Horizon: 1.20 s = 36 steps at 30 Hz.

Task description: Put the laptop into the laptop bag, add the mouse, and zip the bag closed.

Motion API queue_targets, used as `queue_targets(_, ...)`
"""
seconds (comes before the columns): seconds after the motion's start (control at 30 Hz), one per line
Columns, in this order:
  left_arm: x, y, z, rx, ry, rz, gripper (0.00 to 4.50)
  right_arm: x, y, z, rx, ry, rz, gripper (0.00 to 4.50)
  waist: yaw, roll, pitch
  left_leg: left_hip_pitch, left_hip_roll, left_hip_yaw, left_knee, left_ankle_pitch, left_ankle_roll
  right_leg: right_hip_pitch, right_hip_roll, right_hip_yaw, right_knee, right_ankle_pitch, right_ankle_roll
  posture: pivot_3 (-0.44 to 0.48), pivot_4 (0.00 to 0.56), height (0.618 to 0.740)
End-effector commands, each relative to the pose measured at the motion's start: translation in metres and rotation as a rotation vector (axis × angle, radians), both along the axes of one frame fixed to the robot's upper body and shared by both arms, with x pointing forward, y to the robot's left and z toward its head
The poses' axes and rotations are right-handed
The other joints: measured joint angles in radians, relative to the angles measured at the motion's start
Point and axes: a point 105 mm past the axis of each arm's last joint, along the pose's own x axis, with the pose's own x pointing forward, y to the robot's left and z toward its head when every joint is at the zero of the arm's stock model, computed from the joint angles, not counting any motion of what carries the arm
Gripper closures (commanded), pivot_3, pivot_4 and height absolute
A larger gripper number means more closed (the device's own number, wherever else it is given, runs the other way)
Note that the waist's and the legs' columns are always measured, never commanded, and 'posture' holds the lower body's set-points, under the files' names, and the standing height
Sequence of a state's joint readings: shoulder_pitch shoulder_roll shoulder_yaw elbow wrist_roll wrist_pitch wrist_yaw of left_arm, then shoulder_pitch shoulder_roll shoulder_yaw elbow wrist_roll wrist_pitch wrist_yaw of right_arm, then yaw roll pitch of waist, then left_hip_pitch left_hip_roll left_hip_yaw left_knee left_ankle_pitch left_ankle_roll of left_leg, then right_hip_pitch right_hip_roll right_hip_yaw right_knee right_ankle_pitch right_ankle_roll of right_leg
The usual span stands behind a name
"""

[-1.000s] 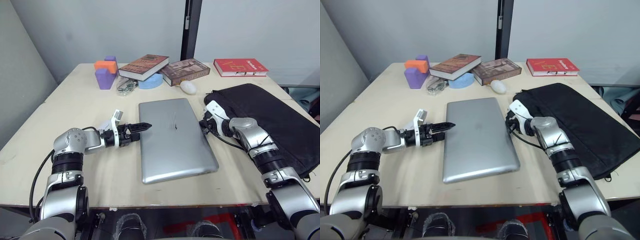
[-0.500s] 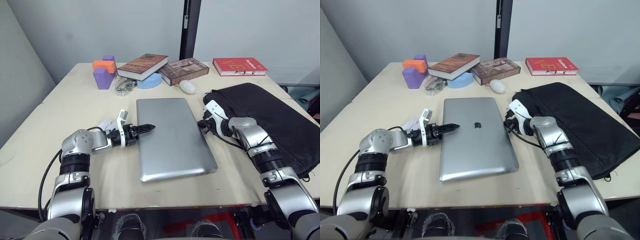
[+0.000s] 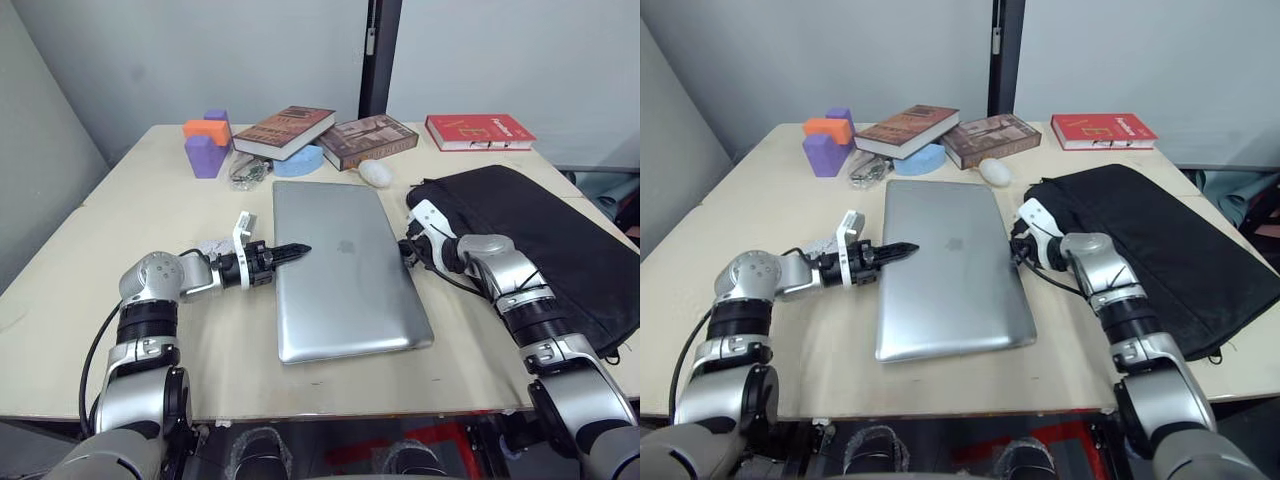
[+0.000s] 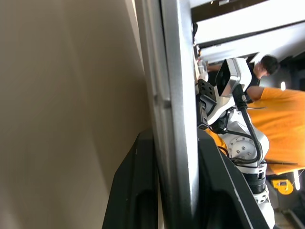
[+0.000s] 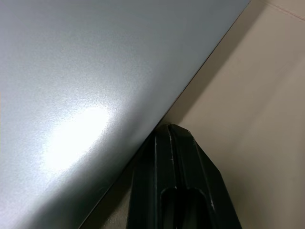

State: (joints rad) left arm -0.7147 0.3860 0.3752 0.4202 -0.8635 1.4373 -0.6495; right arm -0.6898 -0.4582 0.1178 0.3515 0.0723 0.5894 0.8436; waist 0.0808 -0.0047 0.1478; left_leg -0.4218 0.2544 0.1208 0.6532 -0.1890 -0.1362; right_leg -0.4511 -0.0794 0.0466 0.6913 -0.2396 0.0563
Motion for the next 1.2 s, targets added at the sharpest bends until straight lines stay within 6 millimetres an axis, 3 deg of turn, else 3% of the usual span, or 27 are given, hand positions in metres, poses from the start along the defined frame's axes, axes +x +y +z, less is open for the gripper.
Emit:
queue_targets(0.03,0.003,0.006,0.038,-0.004,-0.11,-0.006,4.17,0.0,0.014,0.035,0.069,-0.087,0.077,4.5,0.0,0.0,0.001,0.0,0.0,0.0,0.0,0.001,0.001,0.0,0.0,0.0,0.0,0.0,0.0,0.0,0.15,0.707)
queue_targets(0.13,-0.001,0.014,0.047,-0.008,-0.114,-0.01,4.2,-0.007,0.01,0.057,0.1,-0.132,0.111,4.5,0.0,0.0,0.002,-0.001,0.0,0.0,-0.002,0.003,0.002,-0.001,0.0,0.0,-0.002,0.0,0.0,0.0,0.15,0.707)
queue_targets(0.27,-0.012,0.026,0.061,-0.019,-0.127,-0.035,4.2,-0.022,-0.009,0.086,0.113,-0.196,0.123,4.5,0.008,0.001,0.005,-0.005,0.0,-0.001,-0.005,0.007,0.001,-0.002,0.0,-0.003,-0.007,0.001,0.002,0.0,0.15,0.707)
queue_targets(0.47,-0.017,0.037,0.067,0.032,-0.122,-0.053,4.2,-0.057,-0.057,0.137,0.094,-0.396,0.086,4.5,0.038,0.001,0.005,-0.01,0.0,-0.007,-0.007,0.006,0.0,-0.002,0.0,-0.01,-0.01,0.005,0.009,0.0,0.15,0.707)
queue_targets(0.6,-0.016,0.038,0.082,0.011,-0.146,-0.061,4.2,-0.075,-0.09,0.145,0.072,-0.387,0.017,4.5,0.054,0.001,0.005,-0.014,0.0,-0.009,-0.003,0.006,0.0,-0.002,0.0,-0.01,-0.01,0.001,0.001,0.0,0.15,0.707)
queue_targets(0.7,-0.021,0.034,0.089,0.019,-0.183,-0.102,4.2,-0.085,-0.107,0.141,0.057,-0.323,-0.038,3.75,0.053,0.001,0.005,-0.014,0.0,-0.009,-0.001,0.006,0.0,-0.002,0.0,-0.01,-0.009,0.001,0.001,0.0,0.15,0.707)
queue_targets(0.8,-0.023,0.03,0.09,0.018,-0.185,-0.117,4.2,-0.089,-0.115,0.139,0.056,-0.301,-0.079,2.73,0.051,0.001,0.005,-0.014,0.0,-0.009,0.0,0.006,0.0,-0.002,0.0,-0.009,-0.008,0.001,0.001,0.0,0.15,0.707)
queue_targets(1.07,-0.015,0.013,0.099,-0.048,-0.201,-0.131,4.2,-0.078,-0.124,0.105,0.008,-0.222,-0.204,0.03,0.045,0.001,0.005,-0.015,0.0,-0.011,0.004,0.007,0.002,-0.002,0.0,-0.009,-0.005,0.001,0.002,0.0,0.15,0.707)
queue_targets(1.2,-0.014,0.006,0.1,-0.067,-0.194,-0.147,4.2,-0.07,-0.125,0.079,-0.036,-0.177,-0.222,0.03,0.041,0.001,0.005,-0.015,0.0,-0.011,0.004,0.007,0.002,-0.002,0.0,-0.01,-0.005,0.001,0.002,0.0,0.15,0.707)
